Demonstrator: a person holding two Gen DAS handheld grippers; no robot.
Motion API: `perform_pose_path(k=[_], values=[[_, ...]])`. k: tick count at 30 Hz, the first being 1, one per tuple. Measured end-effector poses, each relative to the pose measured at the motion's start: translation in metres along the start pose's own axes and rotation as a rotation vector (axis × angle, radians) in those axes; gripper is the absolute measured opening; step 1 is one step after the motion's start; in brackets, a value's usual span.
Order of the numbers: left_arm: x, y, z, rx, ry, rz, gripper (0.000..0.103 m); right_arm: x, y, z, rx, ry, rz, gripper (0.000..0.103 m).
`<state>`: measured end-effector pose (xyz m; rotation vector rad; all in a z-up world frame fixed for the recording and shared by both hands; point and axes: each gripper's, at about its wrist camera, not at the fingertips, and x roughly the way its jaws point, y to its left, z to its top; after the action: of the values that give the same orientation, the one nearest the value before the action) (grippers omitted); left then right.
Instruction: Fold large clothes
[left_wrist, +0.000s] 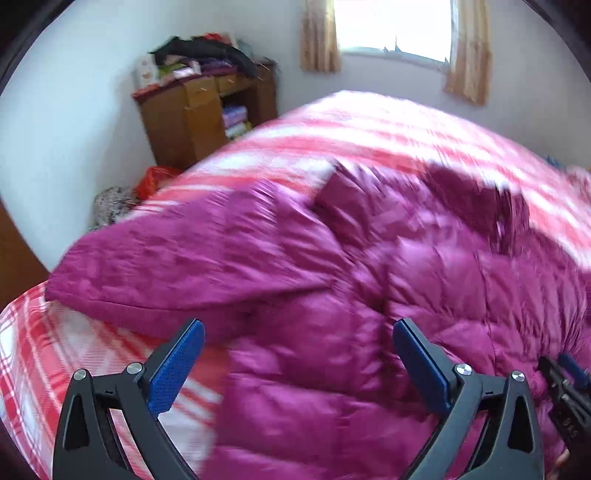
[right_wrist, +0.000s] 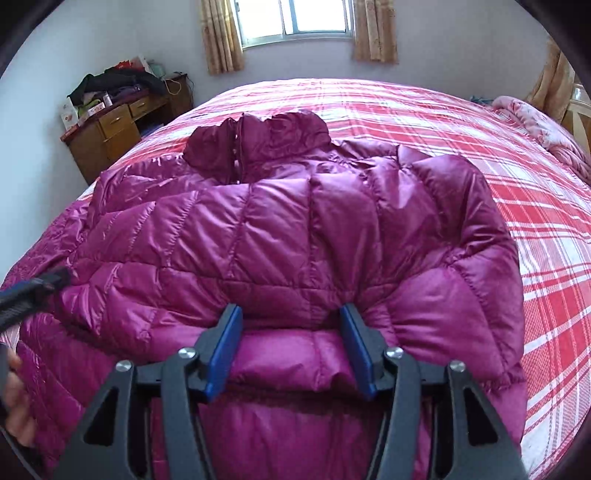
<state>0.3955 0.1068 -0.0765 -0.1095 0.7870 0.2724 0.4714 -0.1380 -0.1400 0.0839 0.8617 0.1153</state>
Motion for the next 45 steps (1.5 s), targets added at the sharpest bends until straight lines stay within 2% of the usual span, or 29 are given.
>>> perform_pose_path(k=[3,5,7,10,13,16,17,18,20,22,25,27,28,30,34,36,39,41,43,45], values=[[-0.019,0.067,0.015,-0.173,-0.063,0.02,0.102,0.002,0.002,-0.001,0.005,-0.004,0.008,0.058],[-0.021,0.117,0.02,-0.302,-0.09,0.117,0.102,0.002,0.002,-0.001,0.005,-0.005,0.008,0.058],[-0.012,0.164,0.023,-0.408,-0.08,0.218,0.102,0.002,0.001,0.0,0.003,-0.005,0.006,0.058],[0.007,0.211,0.021,-0.533,-0.026,0.303,0.102,0.001,0.002,-0.003,0.004,-0.006,0.006,0.058],[0.026,0.244,0.016,-0.675,0.008,0.287,0.102,0.001,0.001,-0.002,0.004,-0.006,0.006,0.058],[0.045,0.254,0.015,-0.726,0.03,0.269,0.101,0.001,0.001,-0.002,0.004,-0.006,0.006,0.059],[0.051,0.255,0.014,-0.738,0.042,0.257,0.094,0.001,0.0,-0.002,0.006,-0.006,0.008,0.059],[0.057,0.256,0.013,-0.752,0.058,0.244,0.079,0.001,0.001,-0.002,0.006,-0.006,0.008,0.059],[0.069,0.259,0.008,-0.785,0.095,0.198,0.064,0.001,0.002,-0.003,0.007,-0.007,0.01,0.059],[0.069,0.256,0.008,-0.766,0.067,0.225,0.059,0.001,0.002,-0.003,0.005,-0.007,0.008,0.059],[0.068,0.249,0.004,-0.715,0.055,0.247,0.046,0.001,0.002,-0.003,0.005,-0.008,0.008,0.059],[0.072,0.249,0.006,-0.708,0.047,0.248,0.029,0.001,0.002,-0.003,0.005,-0.007,0.008,0.059],[0.072,0.249,0.006,-0.702,0.044,0.238,0.024,0.001,0.002,-0.003,0.005,-0.008,0.008,0.059],[0.073,0.249,0.007,-0.683,0.033,0.205,0.007,0.001,0.002,-0.003,0.005,-0.008,0.008,0.059],[0.053,0.229,0.024,-0.558,-0.052,0.251,0.005,0.001,0.002,-0.003,0.006,-0.008,0.008,0.059],[0.036,0.211,0.038,-0.498,-0.114,0.232,0.005,0.001,0.002,-0.003,0.007,-0.009,0.01,0.059],[-0.005,0.167,0.061,-0.374,-0.243,0.157,0.005,0.0,0.001,-0.003,0.012,-0.011,0.015,0.059],[-0.033,0.124,0.072,-0.26,-0.333,0.101,0.005,0.0,0.001,-0.002,0.015,-0.012,0.019,0.059],[-0.055,0.082,0.075,-0.158,-0.39,0.03,0.005,0.0,0.001,-0.002,0.02,-0.014,0.024,0.059],[-0.07,0.036,0.071,-0.064,-0.415,-0.064,0.005,0.0,0.0,-0.002,0.025,-0.016,0.03,0.059]])
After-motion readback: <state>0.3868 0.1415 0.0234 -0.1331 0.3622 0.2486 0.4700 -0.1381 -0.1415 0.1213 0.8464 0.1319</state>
